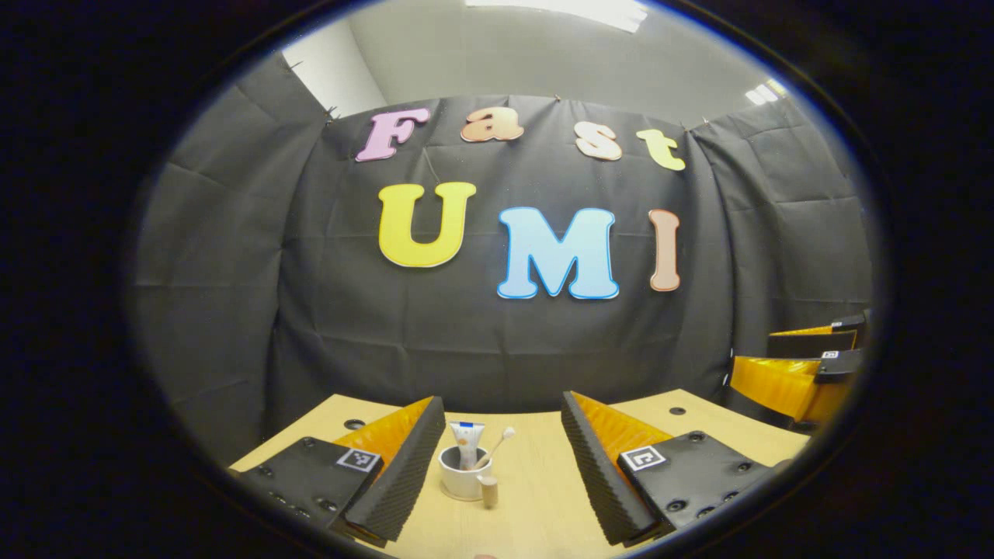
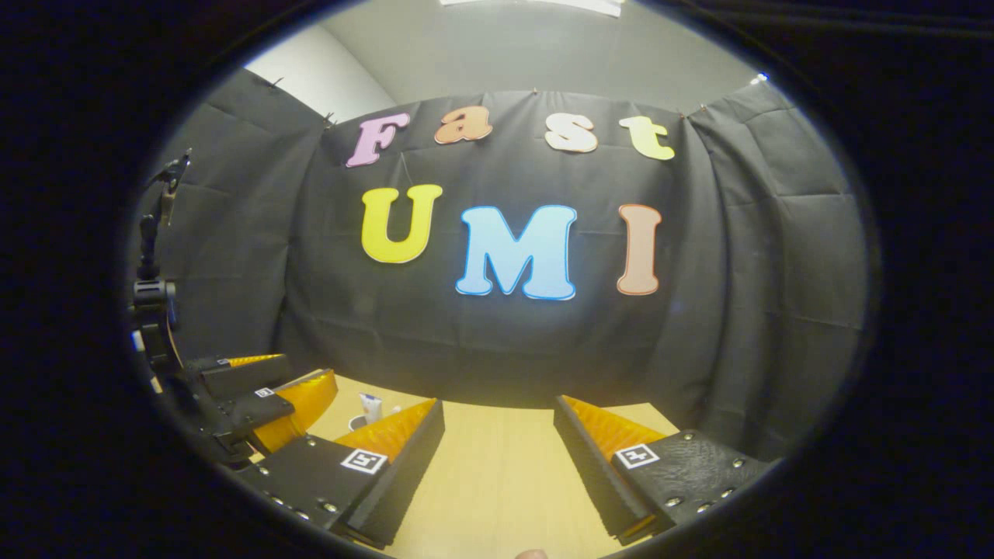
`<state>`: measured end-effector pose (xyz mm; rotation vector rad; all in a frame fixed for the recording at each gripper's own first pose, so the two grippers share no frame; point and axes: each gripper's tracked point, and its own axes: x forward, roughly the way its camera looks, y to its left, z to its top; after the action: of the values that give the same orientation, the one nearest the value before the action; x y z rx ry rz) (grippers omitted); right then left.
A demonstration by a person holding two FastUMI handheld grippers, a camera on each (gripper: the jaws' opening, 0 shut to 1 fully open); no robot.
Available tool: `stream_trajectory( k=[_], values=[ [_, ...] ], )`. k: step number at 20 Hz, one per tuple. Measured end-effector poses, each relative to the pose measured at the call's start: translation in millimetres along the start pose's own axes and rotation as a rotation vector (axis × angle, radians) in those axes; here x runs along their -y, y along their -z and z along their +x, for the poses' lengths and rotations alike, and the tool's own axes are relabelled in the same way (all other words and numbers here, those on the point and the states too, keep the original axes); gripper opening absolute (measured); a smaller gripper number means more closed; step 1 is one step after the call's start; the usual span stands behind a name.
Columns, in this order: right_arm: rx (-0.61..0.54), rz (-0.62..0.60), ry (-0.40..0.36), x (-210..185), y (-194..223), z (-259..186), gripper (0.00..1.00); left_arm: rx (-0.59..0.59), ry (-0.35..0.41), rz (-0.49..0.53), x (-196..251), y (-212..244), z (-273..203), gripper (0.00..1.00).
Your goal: Put the toothbrush and toothpaste on the desktop into the cup, then pick up the cup and place it on the coaster on the desktop.
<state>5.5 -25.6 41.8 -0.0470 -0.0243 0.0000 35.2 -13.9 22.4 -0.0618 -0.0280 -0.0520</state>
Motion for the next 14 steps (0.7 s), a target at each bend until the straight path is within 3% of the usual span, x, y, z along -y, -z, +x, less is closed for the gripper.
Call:
stream_trajectory(
  k=[5,6,8,14],
  values=[
    [0.022,0.002,0.002,-9.9,-5.8,1.3,0.88,0.007,0.012,0.029,-1.4,-2.1,-5.0,0.93],
    [0.030,0.000,-0.004,-12.1,-7.8,1.9,0.91,0.008,0.013,0.023,0.2,-2.7,-5.3,1.00],
    [0.049,-0.012,-0.013,-15.5,-12.5,2.8,0.91,0.018,0.013,0.013,0.6,-5.9,-6.5,0.96],
    [0.093,-0.043,-0.007,-14.5,-23.6,3.5,0.91,0.045,0.005,-0.002,6.8,-18.2,-13.6,0.99]
  ],
)
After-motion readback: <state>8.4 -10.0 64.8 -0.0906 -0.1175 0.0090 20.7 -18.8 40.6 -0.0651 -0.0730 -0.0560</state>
